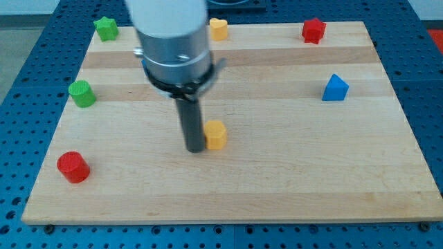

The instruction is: Push the hexagon downwards

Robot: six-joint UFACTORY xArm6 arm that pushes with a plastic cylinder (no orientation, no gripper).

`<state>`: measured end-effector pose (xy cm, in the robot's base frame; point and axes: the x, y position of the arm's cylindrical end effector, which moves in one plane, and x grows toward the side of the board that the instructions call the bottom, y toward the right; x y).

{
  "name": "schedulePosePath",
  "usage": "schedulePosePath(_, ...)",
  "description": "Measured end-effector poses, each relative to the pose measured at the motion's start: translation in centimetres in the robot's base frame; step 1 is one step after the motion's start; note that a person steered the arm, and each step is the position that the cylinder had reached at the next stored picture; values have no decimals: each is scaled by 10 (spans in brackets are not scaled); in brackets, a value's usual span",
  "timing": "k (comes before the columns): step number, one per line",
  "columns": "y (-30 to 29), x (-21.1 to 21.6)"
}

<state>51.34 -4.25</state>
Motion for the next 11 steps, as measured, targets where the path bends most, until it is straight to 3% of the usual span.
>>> schedulePosePath(2,-29,-42)
schedulePosePath(4,-29,-45)
schedulePosePath(6,-12,-85)
schedulePosePath(7,28,-63)
schedulePosePath(8,30,-20)
schedulePosePath(9,30,-13)
schedulePosePath(10,25,-33)
schedulePosePath(11,-2,-16)
